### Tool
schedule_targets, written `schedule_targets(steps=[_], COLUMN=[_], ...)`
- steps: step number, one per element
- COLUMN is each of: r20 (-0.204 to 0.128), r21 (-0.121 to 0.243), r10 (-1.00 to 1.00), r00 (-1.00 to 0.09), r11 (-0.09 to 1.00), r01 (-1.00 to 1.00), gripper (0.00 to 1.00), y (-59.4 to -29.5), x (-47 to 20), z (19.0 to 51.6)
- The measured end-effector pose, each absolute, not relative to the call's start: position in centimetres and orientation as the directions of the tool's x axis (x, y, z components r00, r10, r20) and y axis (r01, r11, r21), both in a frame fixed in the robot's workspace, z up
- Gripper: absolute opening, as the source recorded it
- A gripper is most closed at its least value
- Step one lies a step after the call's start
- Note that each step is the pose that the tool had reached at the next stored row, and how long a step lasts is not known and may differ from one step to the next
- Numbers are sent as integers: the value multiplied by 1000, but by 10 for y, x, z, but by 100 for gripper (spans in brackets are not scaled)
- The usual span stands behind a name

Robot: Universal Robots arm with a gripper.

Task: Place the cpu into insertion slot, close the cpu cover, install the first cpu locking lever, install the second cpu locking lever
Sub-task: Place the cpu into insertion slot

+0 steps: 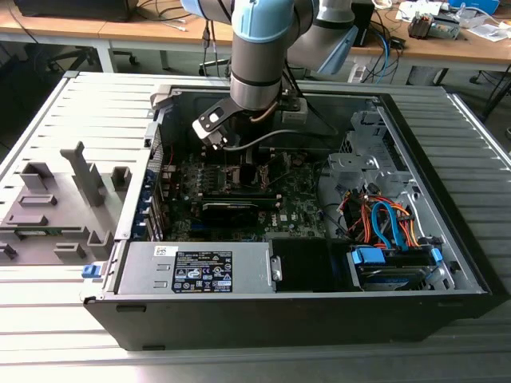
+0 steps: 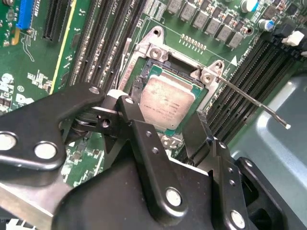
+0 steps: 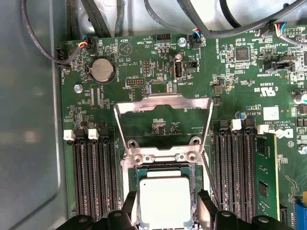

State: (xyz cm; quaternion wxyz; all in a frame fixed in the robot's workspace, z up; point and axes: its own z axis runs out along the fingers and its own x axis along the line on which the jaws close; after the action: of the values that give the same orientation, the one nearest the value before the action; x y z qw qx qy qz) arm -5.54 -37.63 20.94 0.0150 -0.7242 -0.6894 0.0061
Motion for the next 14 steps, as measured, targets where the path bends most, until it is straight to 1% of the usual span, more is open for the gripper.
schedule_targets(steps=[2, 3, 4, 14], r20=[12, 12, 12, 12], r21=[-30, -30, -30, -31], r10=[1000, 1000, 999, 999], r00=[29, -16, -32, -33], r11=[-29, 16, 32, 33], r01=[999, 999, 999, 999], gripper=[61, 61, 61, 61], y=[-376, -376, -376, -375], x=[-55, -55, -55, -55], z=[209, 209, 209, 204])
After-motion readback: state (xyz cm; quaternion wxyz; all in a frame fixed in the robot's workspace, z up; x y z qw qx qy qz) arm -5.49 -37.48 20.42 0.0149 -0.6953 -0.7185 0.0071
